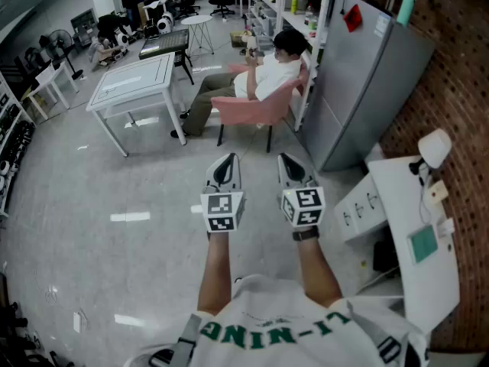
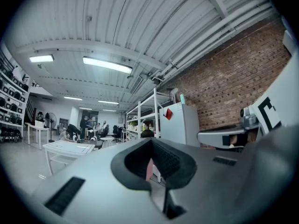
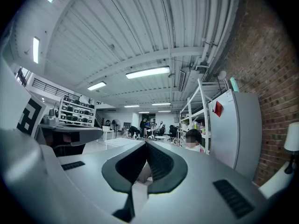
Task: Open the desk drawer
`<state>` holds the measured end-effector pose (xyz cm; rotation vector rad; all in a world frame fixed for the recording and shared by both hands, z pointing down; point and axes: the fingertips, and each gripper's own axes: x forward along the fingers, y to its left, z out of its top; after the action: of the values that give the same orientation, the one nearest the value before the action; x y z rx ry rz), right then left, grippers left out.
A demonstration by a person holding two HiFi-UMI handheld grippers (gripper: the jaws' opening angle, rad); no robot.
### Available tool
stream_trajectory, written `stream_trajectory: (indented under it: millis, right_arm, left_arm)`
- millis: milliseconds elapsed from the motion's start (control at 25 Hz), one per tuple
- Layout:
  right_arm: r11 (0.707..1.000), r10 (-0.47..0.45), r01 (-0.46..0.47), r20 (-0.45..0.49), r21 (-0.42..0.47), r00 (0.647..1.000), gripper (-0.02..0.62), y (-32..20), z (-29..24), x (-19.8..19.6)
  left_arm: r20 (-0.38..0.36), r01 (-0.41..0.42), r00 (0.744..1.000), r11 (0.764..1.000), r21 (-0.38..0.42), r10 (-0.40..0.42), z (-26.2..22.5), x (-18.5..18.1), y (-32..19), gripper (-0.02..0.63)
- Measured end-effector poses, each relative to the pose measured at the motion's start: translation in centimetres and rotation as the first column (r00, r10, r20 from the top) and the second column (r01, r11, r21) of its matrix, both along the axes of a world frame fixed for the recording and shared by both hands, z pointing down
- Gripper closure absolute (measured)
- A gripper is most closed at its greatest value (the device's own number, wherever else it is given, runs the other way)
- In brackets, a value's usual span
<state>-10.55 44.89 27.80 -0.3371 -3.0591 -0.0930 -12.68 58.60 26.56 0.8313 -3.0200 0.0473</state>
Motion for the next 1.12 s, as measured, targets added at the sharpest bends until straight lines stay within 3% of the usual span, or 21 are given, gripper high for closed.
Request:
stream_trajectory:
  millis: [240,520,720,1120]
  right_arm:
    - [1.000,0.013,-0.013,-0.017,-0.015,1.000,0.591,2.2,1.1,-1.3]
    - [0.991,0.087,-0.092,-0.050,-0.097,0.995,0.591,2.0,3.4,-1.5]
    - [0.987,0.129,-0.136,-0.076,-0.090,0.989,0.591,1.3,4.3,-1.7]
    - [0.980,0.158,-0.165,-0.065,-0.111,0.985,0.591,-4.8,5.7,-4.7]
  left_arm:
    - [-0.006,-0.018,1.000,1.000,0.010,0.018,0.6,-1.1,2.1,0.606]
    - [-0.025,-0.073,0.997,0.997,0.012,0.073,2.2,-1.6,3.1,0.606]
    - [-0.068,-0.118,0.991,0.993,0.018,0.119,3.4,-2.9,2.6,0.606]
    - [-0.108,-0.206,0.972,0.978,0.034,0.208,5.6,-7.6,-4.6,0.606]
